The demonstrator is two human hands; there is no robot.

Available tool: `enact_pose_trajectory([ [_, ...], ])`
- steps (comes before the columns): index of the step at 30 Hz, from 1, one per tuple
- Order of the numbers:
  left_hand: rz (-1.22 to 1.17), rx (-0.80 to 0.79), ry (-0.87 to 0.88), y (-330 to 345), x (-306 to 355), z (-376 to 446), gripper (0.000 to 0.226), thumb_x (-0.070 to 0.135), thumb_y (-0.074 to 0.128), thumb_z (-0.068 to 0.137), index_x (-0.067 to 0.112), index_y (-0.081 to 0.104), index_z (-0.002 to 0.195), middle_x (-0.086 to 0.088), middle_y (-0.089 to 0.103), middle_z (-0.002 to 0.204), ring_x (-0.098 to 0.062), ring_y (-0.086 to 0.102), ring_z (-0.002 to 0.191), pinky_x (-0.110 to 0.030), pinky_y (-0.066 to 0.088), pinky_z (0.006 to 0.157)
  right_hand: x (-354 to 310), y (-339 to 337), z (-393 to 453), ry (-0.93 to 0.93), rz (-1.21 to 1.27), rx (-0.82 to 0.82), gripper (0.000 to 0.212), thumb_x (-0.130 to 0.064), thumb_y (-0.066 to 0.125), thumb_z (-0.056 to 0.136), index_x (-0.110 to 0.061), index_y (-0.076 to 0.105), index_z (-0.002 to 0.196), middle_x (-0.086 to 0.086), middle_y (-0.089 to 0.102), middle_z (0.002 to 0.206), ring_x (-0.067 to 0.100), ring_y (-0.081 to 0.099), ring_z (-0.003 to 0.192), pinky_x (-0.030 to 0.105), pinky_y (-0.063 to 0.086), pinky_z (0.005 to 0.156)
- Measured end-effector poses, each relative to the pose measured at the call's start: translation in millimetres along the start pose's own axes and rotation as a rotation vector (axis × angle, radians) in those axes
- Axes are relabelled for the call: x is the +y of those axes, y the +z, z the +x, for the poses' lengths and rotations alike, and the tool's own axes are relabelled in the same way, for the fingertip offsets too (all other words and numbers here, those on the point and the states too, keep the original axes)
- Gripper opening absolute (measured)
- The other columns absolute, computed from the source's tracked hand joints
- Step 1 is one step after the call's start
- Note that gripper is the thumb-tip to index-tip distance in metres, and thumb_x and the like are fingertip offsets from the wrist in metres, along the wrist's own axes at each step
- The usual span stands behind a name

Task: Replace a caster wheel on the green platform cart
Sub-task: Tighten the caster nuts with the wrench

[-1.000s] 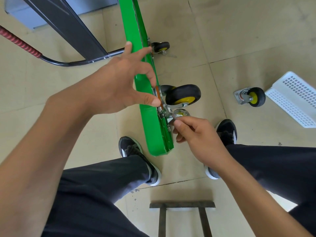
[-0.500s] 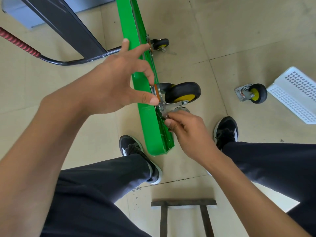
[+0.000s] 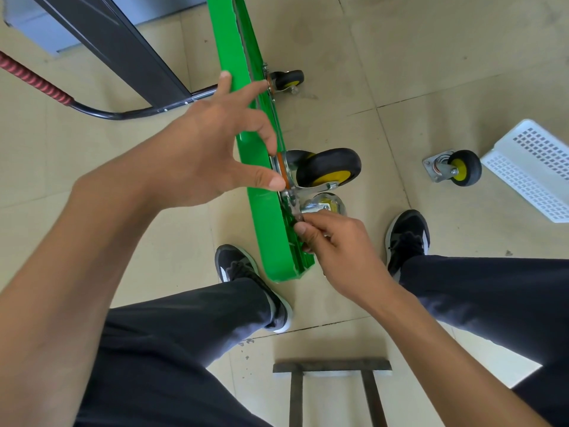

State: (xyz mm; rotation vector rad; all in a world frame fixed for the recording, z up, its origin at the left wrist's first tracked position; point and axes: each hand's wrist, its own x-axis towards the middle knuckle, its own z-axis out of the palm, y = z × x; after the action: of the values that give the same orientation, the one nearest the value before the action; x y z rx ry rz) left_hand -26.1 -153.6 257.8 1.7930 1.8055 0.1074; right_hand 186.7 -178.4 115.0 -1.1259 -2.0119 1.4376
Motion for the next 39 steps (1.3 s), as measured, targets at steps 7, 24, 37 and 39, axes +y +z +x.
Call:
enact_pose_trajectory([
  [7,-0.003,-0.004,0.001,0,1,0,0.054,0.066,0.064,0.059,0.032,0.067,0.1,0.009,0.011,0.166,-0.022,-0.006,0.154,-0.044,0.005,0.122,-1,1,-2,0.038,0.057,-0.016,0.041,-0.041,0.049,0.098,-0.008,0.073,0.097,0.007,0.068,0.086,0.021,0.063,0.077,0.049,0.052,0.069],
  [24,-0.002,-0.006,-0.003,0,0,0,0.05,0.064,0.067,0.06,0.034,0.066,0.1,0.01,0.012,0.166,-0.02,-0.006,0.154,-0.043,0.006,0.122,-14,-1,-5,0.114,0.193,0.0,0.023,-0.02,0.056,0.102,-0.008,0.075,0.099,0.004,0.068,0.078,0.013,0.062,0.069,0.016,0.049,0.06],
  [37,-0.011,-0.021,-0.017,1,1,-4,0.05,0.065,0.067,0.063,0.034,0.065,0.101,0.011,0.012,0.166,-0.022,-0.007,0.154,-0.051,0.015,0.122,-36,-8,-1,0.181,0.049,-0.037,0.036,-0.032,0.056,0.101,-0.007,0.072,0.081,0.011,0.065,0.063,0.026,0.061,0.059,0.048,0.052,0.06],
  [39,-0.016,-0.02,-0.02,2,0,-6,0.049,0.064,0.066,0.064,0.034,0.065,0.102,0.01,0.013,0.166,-0.022,-0.007,0.154,-0.051,0.014,0.123,-46,-14,0,0.239,0.061,-0.069,0.044,-0.034,0.056,0.101,-0.002,0.069,0.074,0.012,0.064,0.056,0.023,0.061,0.05,0.039,0.054,0.057],
])
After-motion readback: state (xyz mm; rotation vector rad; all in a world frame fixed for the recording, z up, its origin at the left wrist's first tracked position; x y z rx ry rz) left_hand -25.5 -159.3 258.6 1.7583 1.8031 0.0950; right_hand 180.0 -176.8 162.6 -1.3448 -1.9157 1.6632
